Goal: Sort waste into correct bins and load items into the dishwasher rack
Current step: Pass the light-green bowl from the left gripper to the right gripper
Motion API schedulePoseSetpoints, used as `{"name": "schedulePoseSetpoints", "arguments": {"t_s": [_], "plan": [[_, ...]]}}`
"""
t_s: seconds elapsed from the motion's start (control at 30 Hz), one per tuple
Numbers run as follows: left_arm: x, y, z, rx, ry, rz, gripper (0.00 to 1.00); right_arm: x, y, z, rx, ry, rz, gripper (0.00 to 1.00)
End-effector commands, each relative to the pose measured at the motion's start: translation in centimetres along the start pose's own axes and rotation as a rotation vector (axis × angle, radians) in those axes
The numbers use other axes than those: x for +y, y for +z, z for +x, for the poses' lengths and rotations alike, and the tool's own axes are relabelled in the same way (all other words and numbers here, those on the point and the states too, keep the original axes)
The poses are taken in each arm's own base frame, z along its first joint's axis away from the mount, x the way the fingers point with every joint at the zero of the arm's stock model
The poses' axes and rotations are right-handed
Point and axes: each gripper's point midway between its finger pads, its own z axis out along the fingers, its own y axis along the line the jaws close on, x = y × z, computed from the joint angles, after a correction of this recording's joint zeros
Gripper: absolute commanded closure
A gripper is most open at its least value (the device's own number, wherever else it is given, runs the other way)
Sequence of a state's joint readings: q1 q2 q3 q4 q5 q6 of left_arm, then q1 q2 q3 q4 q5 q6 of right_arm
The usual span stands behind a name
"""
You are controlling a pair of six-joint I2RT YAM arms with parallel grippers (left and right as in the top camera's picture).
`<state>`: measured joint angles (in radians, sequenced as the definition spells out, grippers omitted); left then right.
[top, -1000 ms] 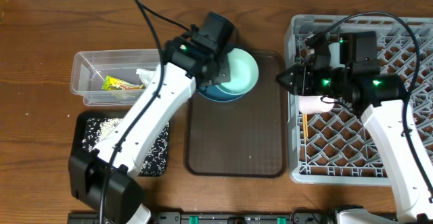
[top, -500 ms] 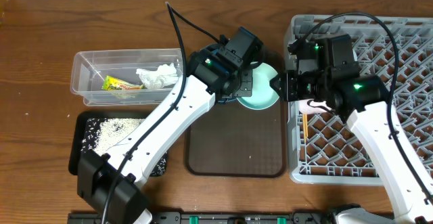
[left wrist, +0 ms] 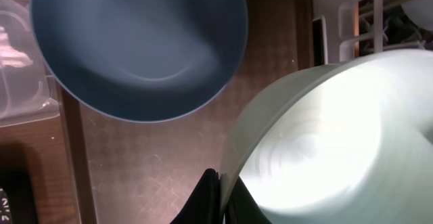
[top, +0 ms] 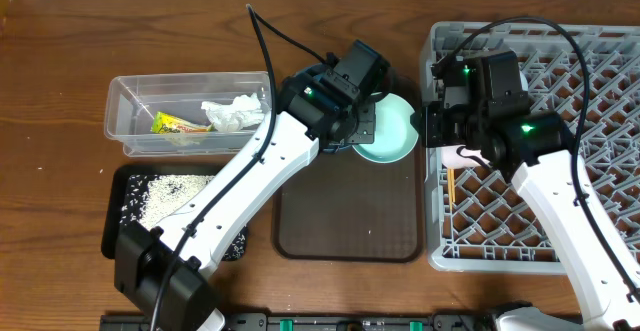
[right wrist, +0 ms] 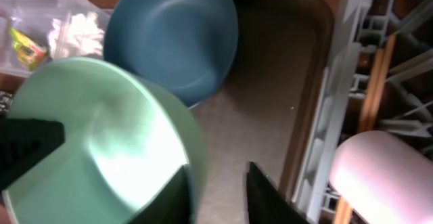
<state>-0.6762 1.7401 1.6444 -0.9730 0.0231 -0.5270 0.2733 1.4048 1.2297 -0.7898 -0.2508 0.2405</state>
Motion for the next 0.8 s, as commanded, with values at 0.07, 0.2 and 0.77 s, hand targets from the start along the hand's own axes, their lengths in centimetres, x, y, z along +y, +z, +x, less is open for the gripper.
{"name": "schedulePoseSetpoints", "arguments": {"t_s": [0.07, 0.2, 0.77], "plan": [[-0.6, -0.2, 0.2, 0.015, 0.0, 0.04, 0.94, -0.4, -0.3, -0.3, -0.016, -0.006, 0.033, 0.72], [-0.8, -0.2, 0.2, 0.013, 0.001, 0.05, 0.94, -0.6, 0.0, 0.1, -0.005, -0.003, 0.036, 0.78], [-1.9, -0.3, 0.2, 0.023, 0.002, 0.106, 0.94, -0.6, 0.1, 0.1, -0.007, -0.003, 0.035, 0.88]]}}
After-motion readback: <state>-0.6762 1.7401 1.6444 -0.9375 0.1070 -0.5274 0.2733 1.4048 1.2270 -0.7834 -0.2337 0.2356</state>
